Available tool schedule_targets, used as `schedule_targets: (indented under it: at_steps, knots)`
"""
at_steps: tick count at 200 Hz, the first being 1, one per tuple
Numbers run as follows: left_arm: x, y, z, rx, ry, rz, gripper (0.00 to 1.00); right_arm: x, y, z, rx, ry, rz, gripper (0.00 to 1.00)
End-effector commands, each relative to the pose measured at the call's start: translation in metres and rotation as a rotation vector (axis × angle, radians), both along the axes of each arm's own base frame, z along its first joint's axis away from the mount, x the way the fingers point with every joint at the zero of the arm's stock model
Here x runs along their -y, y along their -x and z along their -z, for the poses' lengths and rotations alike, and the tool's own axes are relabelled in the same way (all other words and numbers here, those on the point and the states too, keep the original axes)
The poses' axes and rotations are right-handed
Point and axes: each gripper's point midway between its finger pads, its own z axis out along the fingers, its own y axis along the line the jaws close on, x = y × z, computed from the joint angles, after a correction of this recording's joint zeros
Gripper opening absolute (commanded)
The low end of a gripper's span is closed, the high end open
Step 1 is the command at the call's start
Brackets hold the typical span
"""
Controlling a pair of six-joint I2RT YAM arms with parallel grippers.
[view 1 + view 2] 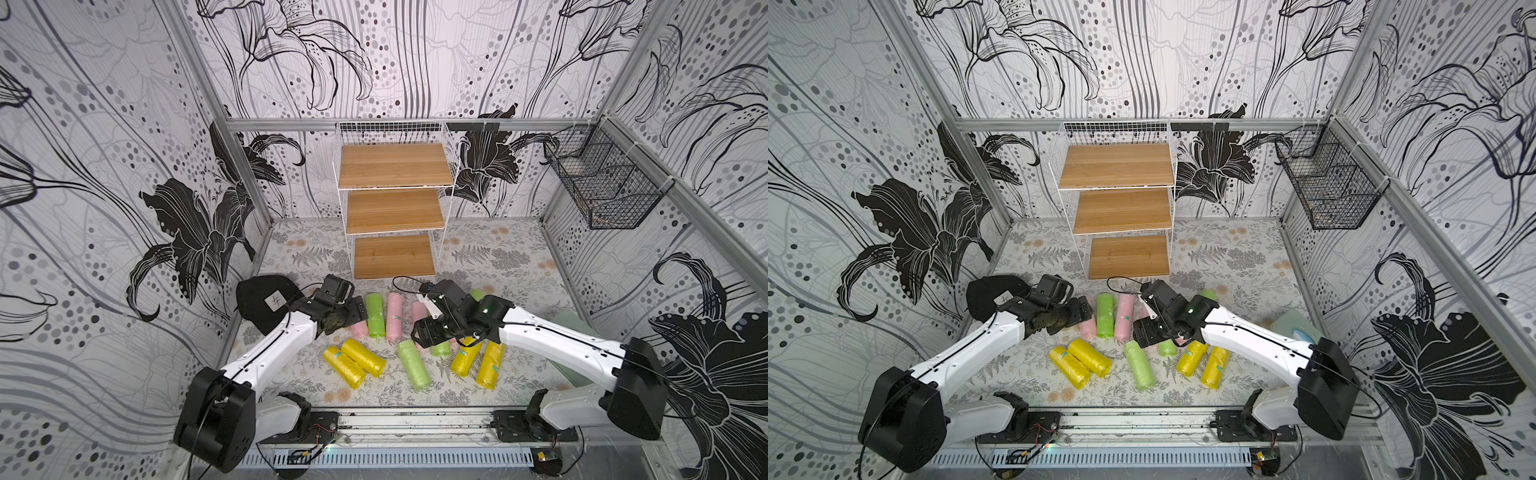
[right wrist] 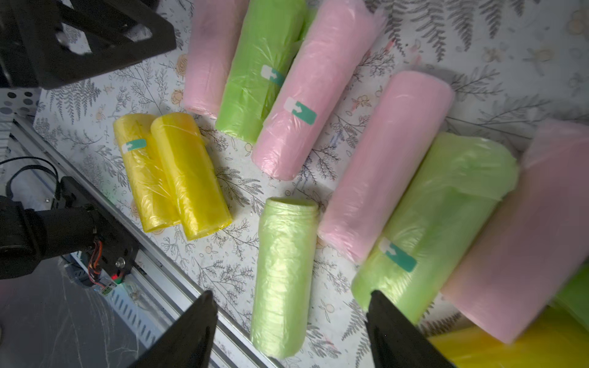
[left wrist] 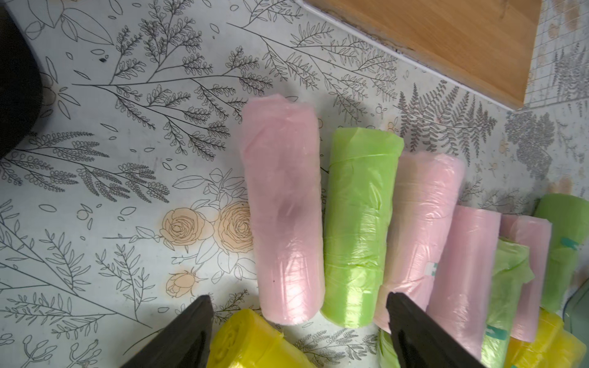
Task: Sort the rolls of trash bags by color and place them on the shelf
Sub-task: Pick up the roll of trash bags from the center of the board.
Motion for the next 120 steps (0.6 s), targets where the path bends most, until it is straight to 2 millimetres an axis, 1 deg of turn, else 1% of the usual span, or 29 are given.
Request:
schedule_targets:
  at_steps: [1,17,35,50,72,99,120]
  knots:
    - [-0.002,-0.013,0.005,0.011,-0.053,0.007,0.84,-0.03,-0.007,-0.007,-0.009,-0.071,-0.006,0.75]
    - [-0.001,-0.022,0.011,0.02,-0.058,0.002,0.81,-0.04,-0.008,-0.002,-0.014,-0.069,-0.027,0.75]
    - [0.003,-0.032,0.018,0.031,-0.051,-0.001,0.77,-0.045,-0.009,0.002,-0.027,-0.068,-0.036,0.75]
    - [0.001,-0.034,0.027,0.009,-0.072,-0.008,0.72,-0.046,-0.009,0.003,-0.026,-0.066,-0.038,0.75]
    - [0.003,-0.038,0.038,0.005,-0.069,-0.011,0.67,-0.041,-0.01,0.004,-0.013,-0.057,-0.027,0.75]
    - [0.012,-0.042,0.048,-0.009,-0.036,-0.003,0.67,-0.037,-0.01,0.007,0.0,-0.042,-0.021,0.75]
    - [0.013,-0.041,0.054,-0.018,-0.035,-0.01,0.69,-0.035,-0.01,0.008,0.002,-0.04,-0.016,0.75]
